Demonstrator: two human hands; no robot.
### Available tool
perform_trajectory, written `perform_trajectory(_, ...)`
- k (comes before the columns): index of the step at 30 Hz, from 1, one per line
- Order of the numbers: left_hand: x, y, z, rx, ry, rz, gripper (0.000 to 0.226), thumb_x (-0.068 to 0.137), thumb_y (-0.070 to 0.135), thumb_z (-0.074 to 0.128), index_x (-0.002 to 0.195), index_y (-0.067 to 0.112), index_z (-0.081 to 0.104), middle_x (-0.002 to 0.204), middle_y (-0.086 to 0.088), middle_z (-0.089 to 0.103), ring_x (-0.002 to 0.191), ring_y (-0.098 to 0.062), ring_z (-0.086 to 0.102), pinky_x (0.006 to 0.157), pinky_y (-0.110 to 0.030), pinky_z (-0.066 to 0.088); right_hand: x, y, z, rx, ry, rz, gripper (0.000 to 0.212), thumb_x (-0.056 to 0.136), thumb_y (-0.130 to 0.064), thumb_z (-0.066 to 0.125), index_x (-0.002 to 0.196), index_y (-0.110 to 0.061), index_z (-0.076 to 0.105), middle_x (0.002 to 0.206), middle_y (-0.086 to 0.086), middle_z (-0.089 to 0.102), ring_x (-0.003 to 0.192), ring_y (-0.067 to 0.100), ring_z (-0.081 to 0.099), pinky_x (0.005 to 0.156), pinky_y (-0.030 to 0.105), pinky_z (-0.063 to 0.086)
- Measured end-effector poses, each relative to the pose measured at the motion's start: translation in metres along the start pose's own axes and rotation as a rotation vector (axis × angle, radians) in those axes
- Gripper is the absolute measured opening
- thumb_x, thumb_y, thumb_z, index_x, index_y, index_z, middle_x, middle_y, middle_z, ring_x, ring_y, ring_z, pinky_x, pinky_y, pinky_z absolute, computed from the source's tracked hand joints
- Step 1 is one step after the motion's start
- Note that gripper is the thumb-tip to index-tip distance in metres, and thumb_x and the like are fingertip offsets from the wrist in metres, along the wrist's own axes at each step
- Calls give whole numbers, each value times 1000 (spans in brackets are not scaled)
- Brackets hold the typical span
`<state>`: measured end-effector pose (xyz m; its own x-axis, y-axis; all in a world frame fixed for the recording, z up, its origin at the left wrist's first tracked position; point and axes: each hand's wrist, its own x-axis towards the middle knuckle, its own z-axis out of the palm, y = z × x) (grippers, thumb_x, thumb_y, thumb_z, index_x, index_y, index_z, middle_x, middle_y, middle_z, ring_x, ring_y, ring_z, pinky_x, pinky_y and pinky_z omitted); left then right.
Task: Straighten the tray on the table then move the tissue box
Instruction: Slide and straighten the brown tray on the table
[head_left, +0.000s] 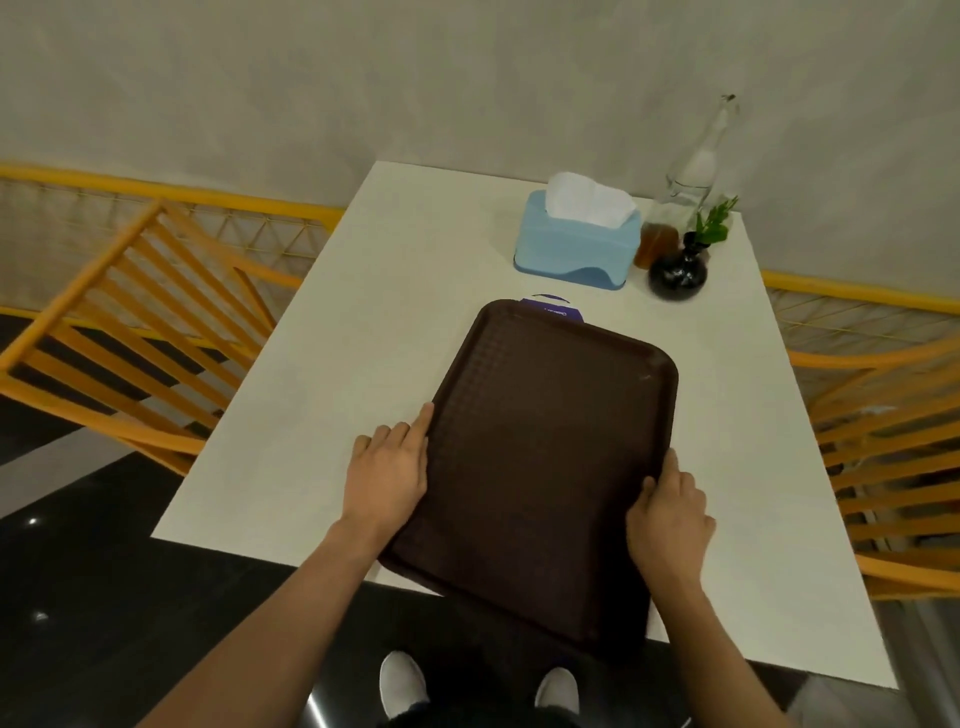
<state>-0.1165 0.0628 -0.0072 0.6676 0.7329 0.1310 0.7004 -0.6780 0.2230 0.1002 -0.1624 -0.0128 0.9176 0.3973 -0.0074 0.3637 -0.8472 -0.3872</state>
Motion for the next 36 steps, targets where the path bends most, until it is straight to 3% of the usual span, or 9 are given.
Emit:
perform_trajectory(16, -13, -85, -15, 46, 2, -231, 50, 100, 27, 54, 149, 18, 49, 105, -6, 72, 93, -28, 62, 82, -46, 52, 15, -99, 40, -124, 6, -225, 49, 104, -22, 44, 150, -6, 41, 122, 19, 61, 108, 42, 55, 91, 58, 42)
perform_trajectory(20, -12, -98, -16, 12, 45, -258, 49, 100, 28, 53, 148, 18, 50, 115, -7, 67, 103, -29, 59, 93, -46, 50, 24, -117, 48, -100, -7, -220, 49, 103, -25, 48, 149, -10, 41, 136, 19, 52, 120, 42, 47, 97, 61, 40)
perform_trajectory(22, -8, -106, -15, -1, 52, -252, 51, 101, 23, 52, 151, 17, 45, 130, -9, 63, 119, -31, 56, 107, -48, 42, 29, -125, 53, -64, -13, -239, 49, 102, -25, 49, 149, -12, 40, 145, 16, 46, 129, 40, 41, 102, 62, 35)
perform_trajectory(24, -3, -112, -16, -27, 15, -243, 56, 103, 19, 46, 157, 17, 34, 147, -10, 52, 137, -30, 45, 121, -46, 23, 36, -132, 58, -44, -30, -274, 48, 102, -25, 49, 148, -13, 41, 150, 14, 44, 135, 38, 38, 108, 62, 31)
perform_trajectory(27, 0, -120, -19, -73, -16, -281, 57, 105, 20, 35, 161, 19, 22, 162, -8, 34, 151, -25, 27, 124, -37, 0, 46, -146, 65, -42, -64, -324, 50, 103, -27, 47, 151, -11, 39, 153, 14, 43, 141, 37, 36, 115, 59, 24)
perform_trajectory(36, 24, -155, -22, -93, 7, -326, 52, 108, 26, 32, 159, 20, 28, 162, -5, 38, 152, -22, 28, 126, -37, 7, 67, -189, 83, -65, -155, -407, 59, 105, -30, 42, 158, -8, 26, 162, 15, 30, 151, 35, 20, 121, 59, 8)
